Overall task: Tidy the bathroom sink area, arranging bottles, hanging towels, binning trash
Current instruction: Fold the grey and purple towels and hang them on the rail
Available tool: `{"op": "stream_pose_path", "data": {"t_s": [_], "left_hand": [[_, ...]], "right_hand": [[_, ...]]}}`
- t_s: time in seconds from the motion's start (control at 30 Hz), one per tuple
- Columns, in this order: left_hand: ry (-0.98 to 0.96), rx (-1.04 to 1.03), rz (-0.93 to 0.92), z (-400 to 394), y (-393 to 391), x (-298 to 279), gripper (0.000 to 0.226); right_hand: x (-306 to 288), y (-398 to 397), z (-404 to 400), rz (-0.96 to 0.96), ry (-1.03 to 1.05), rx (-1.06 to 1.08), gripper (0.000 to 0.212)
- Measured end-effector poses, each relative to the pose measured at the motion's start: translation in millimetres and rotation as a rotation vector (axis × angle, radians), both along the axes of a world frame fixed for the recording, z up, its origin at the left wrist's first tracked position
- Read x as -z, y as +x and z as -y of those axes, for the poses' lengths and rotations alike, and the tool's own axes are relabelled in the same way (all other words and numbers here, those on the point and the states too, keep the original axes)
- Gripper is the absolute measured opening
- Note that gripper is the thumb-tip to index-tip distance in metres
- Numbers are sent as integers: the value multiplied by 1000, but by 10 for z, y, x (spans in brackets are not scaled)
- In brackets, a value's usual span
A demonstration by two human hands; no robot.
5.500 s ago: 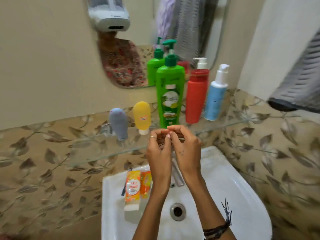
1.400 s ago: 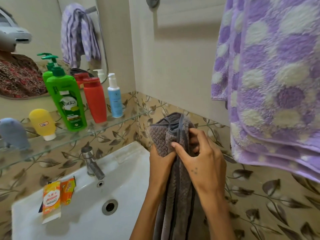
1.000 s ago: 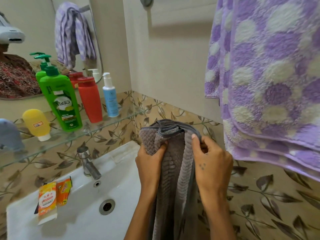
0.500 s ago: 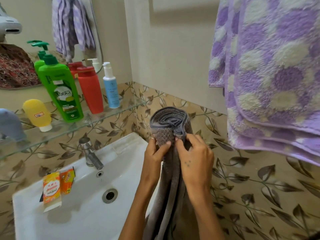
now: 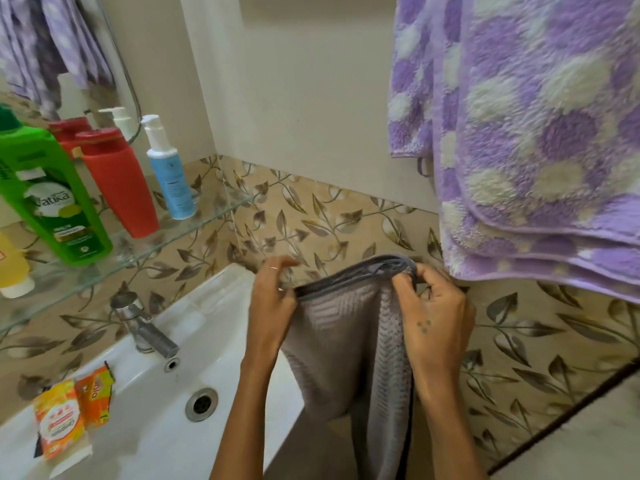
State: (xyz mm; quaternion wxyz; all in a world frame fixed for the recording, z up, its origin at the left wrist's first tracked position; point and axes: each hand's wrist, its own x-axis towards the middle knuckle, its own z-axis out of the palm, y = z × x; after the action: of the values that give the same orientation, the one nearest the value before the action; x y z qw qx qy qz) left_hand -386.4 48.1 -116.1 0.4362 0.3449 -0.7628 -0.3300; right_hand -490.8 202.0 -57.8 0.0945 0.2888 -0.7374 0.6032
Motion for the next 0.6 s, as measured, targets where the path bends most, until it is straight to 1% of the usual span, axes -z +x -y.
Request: {"op": "stream_pose_path", "data": {"t_s": [0.03,0.1,0.17,0.2,0.27,0.33,0.4,0.47,0.53,0.6], "left_hand": [[-1,130,39,-9,-29,31,50],[71,324,89,-66,-100,134,33],[212,395,78,-133,-164,289,17],[275,386,81,-141,-187,390,14],[342,327,168,-118,-205,574,20],[385,273,334,-79,-203,703,24],[419,201,504,-64,-180,785,23],[423,110,633,-71,-143,856,20],[449,17,682,-81,-94,888,20],[507,-72,672,-64,-36,895,20]], "right_hand": [[15,27,8,-15,12,-2,13],[45,70,18,-34,30,10,10],[68,84,4,-38,30,41,10],[70,80,-15,-30,27,60,9],[69,60,-69,-12,13,89,10],[71,44,-121,1,1,111,12],[62,47,-158,3,-14,150,10],[32,75,-177,-30,-44,195,9],[-12,114,-186,-77,-87,218,9],[-46,144,-192,-117,-132,212,10]]}}
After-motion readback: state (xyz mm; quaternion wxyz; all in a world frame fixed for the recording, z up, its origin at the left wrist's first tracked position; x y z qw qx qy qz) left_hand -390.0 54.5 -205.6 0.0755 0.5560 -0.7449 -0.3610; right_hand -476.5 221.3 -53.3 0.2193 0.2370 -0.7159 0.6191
